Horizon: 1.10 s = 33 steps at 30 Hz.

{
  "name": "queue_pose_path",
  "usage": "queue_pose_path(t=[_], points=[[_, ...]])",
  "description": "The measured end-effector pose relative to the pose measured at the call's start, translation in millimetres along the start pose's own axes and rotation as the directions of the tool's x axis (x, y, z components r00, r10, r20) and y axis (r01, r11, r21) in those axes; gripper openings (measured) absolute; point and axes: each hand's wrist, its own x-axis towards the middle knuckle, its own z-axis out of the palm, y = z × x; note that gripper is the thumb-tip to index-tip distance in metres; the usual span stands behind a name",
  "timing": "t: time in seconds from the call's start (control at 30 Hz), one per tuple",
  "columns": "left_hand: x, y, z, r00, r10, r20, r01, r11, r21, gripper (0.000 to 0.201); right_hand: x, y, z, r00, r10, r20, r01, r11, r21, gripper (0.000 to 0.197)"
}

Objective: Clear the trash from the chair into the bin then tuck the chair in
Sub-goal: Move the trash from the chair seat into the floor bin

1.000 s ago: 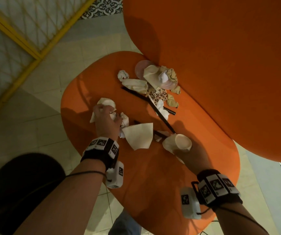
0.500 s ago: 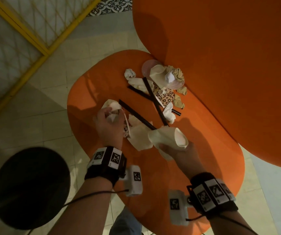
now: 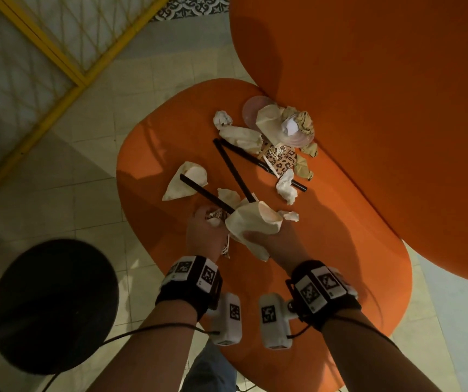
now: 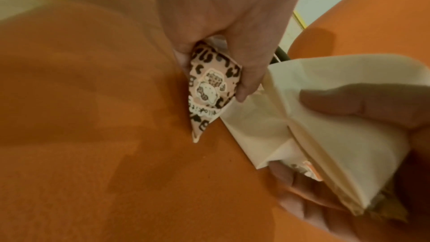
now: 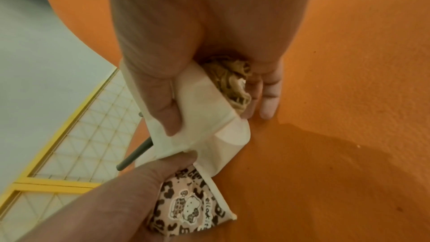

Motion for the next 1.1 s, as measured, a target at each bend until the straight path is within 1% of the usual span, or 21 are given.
queue_pose_path(t=[0.03,0.07,0.17,0.23,0.33,0.4,0.5,0.57,0.63,0.7,0.77,0.83,0.87,0.93,1.03,1.1], points=[[-0.1,-0.8,-1.1,1.0,-0.006,-0.001,0.006,0.999,-0.043,0.037,0.1,2.3,0.6,1.0,0.008,-0.018,-0.008,1.0,-0.006,0.073],[-1.7,-0.9,-2.4,1.0,-0.007,-0.002,0.007,0.995,-0.096,0.037,-0.9,5.2,1.0,0.999,0.007,-0.036,-0.008,1.0,-0.012,0.073],[-8.8,0.0,-3.1,1.0,0.016,0.009,-0.014,0.982,-0.19,0.04,-5.2,11.7,-2.2,0.995,0.015,-0.095,-0.016,1.0,-0.007,0.06],[-14.4,-1.5,-3.3,1.0,0.011,0.023,-0.005,0.969,-0.246,0.041,-9.6,14.6,-6.7,0.992,0.016,-0.129,-0.018,1.0,-0.011,0.057],[-25.9,-7.5,-5.3,1.0,0.002,0.002,-0.001,0.956,-0.293,0.039,-22.4,17.3,-16.8,0.989,-0.01,-0.149,0.014,0.999,0.029,0.052],[-36.7,-14.0,-8.3,0.999,-0.026,-0.023,0.016,0.936,-0.352,0.037,-34.2,22.2,-25.2,0.991,-0.038,-0.128,0.042,0.999,0.029,0.048],[-59.7,-26.8,-10.0,0.995,-0.08,-0.063,0.043,0.89,-0.455,0.035,-56.7,34.2,-38.3,0.995,-0.076,-0.067,0.074,0.997,-0.037,0.045],[-83.2,-42.9,-11.7,0.989,-0.123,-0.085,0.058,0.838,-0.542,0.036,-81.0,43.0,-43.9,0.997,-0.076,0.0,0.076,0.994,-0.083,0.043],[-111.3,-64.5,-11.3,0.974,-0.179,-0.14,0.061,0.799,-0.599,0.031,-109.5,52.2,-47.5,0.995,-0.063,0.079,0.074,0.986,-0.151,0.046],[-141.0,-89.0,-12.5,0.951,-0.243,-0.192,0.06,0.752,-0.657,0.025,-134.9,63.5,-44.1,0.986,-0.061,0.156,0.097,0.968,-0.234,0.051],[-169.9,-121.9,-17.6,0.921,-0.292,-0.258,0.045,0.737,-0.674,0.023,-155.3,74.9,-30.4,0.971,-0.078,0.224,0.153,0.928,-0.34,0.044],[-199.2,-159.9,-28.9,0.877,-0.374,-0.302,0.04,0.683,-0.73,0.021,-173.3,85.5,-6.0,0.941,-0.079,0.329,0.214,0.892,-0.399,0.035],[-214.1,-180.8,-36.7,0.851,-0.42,-0.315,0.039,0.649,-0.76,0.023,-182.2,90.2,9.6,0.921,-0.071,0.383,0.242,0.874,-0.422,0.034],[-241.8,-223.4,-56.4,0.791,-0.515,-0.331,0.034,0.577,-0.816,0.032,-203.0,95.9,47.2,0.888,-0.073,0.454,0.318,0.811,-0.491,0.042],[-278.1,-293.9,-92.5,0.693,-0.648,-0.314,-0.003,0.434,-0.901,0.031,-233.7,113.5,115.3,0.815,-0.036,0.579,0.426,0.715,-0.555,0.048],[-300.2,-344.1,-115.1,0.636,-0.707,-0.311,-0.019,0.388,-0.921,0.037,-254.9,132.1,165.0,0.769,0.007,0.639,0.484,0.647,-0.59,0.049]])
